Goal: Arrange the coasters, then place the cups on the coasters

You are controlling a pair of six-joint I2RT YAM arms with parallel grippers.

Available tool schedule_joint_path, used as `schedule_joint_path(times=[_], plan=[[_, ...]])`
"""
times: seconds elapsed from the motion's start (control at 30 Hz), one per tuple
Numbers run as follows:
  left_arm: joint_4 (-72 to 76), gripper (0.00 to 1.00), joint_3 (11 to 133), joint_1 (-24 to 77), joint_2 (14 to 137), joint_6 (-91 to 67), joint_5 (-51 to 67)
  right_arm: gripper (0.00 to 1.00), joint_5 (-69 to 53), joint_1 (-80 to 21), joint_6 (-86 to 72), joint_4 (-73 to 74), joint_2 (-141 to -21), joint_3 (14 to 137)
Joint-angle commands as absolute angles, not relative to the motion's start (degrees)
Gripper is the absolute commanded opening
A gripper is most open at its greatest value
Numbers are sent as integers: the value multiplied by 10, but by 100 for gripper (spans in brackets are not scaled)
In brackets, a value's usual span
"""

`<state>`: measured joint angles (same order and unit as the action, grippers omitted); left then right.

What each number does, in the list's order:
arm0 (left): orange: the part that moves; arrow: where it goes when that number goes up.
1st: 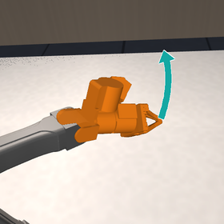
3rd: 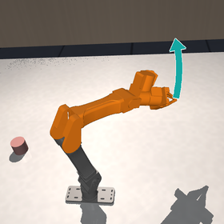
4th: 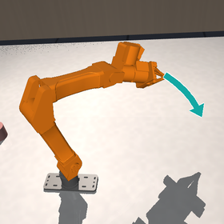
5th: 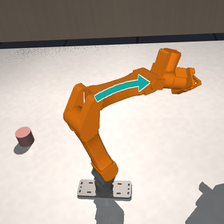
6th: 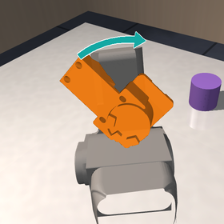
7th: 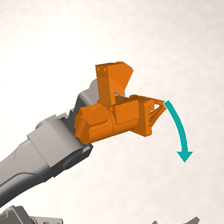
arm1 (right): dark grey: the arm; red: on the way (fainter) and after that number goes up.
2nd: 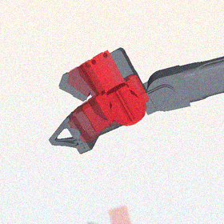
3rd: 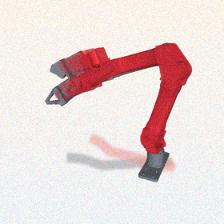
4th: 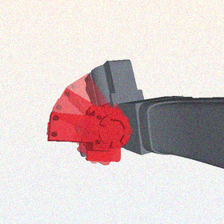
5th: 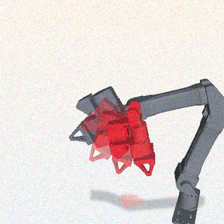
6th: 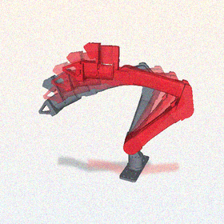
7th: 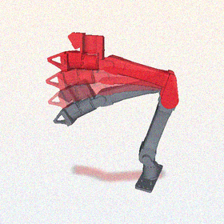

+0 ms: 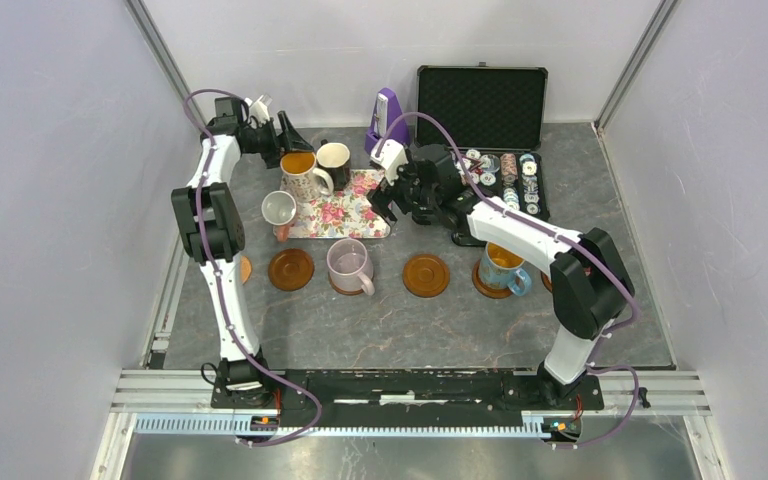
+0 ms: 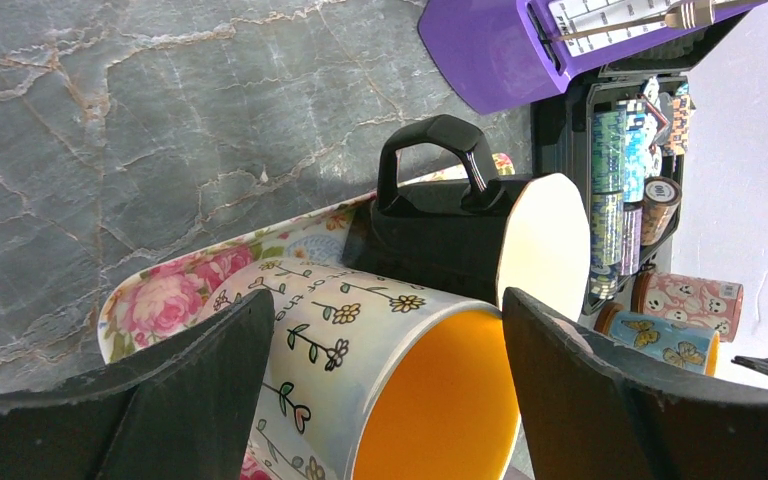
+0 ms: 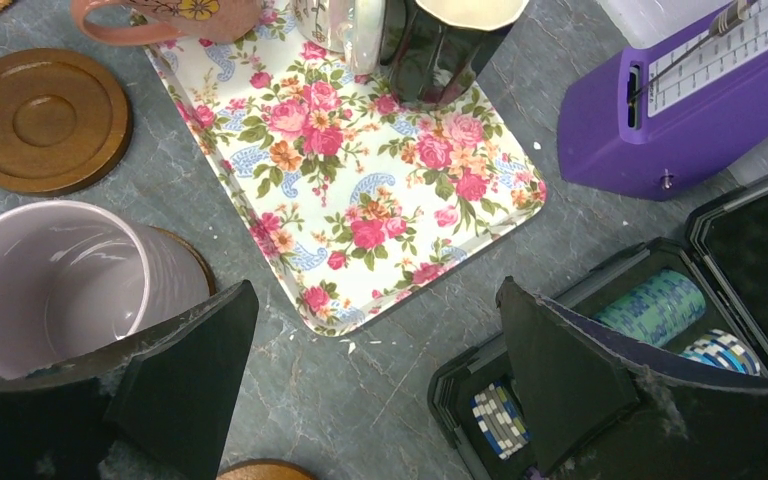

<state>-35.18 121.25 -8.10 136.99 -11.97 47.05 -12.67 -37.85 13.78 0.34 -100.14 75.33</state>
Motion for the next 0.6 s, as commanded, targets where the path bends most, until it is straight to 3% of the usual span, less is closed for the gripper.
schedule_joint_path(times=[0.0,0.57], plan=[[-343,89,1195,-68,1326,-145,485,98,-143,-376,138,-8,-1016,794],[-319,87,1134,-33,1297,-147,499,98,-142,-374,134,-15,-1062,833]])
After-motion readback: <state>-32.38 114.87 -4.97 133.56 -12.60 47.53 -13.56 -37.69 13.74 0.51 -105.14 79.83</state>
